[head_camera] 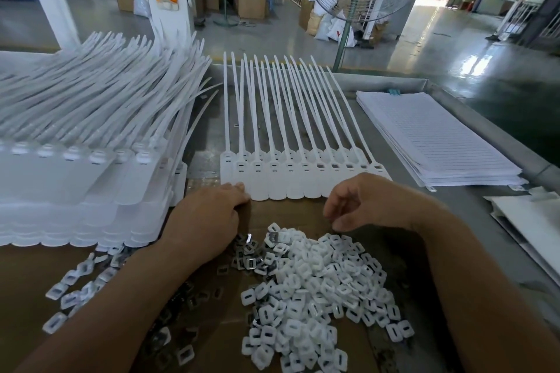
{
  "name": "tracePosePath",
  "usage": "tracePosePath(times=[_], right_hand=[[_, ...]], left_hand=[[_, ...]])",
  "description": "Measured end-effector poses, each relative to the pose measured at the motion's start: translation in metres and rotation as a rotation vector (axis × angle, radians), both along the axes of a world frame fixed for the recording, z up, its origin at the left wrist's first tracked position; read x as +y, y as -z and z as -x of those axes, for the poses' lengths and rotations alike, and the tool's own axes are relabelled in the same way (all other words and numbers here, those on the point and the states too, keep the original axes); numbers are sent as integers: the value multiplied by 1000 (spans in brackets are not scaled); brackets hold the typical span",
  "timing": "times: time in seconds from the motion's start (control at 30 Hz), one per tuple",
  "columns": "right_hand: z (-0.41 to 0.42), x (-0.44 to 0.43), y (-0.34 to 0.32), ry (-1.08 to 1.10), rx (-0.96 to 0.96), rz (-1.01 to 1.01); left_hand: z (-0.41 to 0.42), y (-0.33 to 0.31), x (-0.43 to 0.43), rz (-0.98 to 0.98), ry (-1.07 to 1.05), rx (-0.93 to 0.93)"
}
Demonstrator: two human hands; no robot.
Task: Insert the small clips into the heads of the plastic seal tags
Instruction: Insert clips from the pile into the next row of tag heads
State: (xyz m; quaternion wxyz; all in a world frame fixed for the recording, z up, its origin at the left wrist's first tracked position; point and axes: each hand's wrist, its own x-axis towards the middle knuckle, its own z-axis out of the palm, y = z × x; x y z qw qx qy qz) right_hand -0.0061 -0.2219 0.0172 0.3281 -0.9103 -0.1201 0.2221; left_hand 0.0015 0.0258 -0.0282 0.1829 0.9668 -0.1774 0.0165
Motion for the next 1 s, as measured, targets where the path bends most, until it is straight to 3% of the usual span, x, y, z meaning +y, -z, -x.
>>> tracePosePath(times=[0.17,0.53,0.63,0.77,1.0], right_hand=[[0,4,4,-45,28,140],[1,7,7,-54,-13,173],[1,6,5,13,-35,74],[-3,8,4,248,-51,-233],[-9,7,9,369,-267,-161]], left_hand=[[0,0,0,1,-9,3],[1,-1,0,-15,0,-10],[0,-1,-1,-15,-2,-12],[-1,0,-1,-12,-8,-9],[-1,0,-2,-20,-11,-22]])
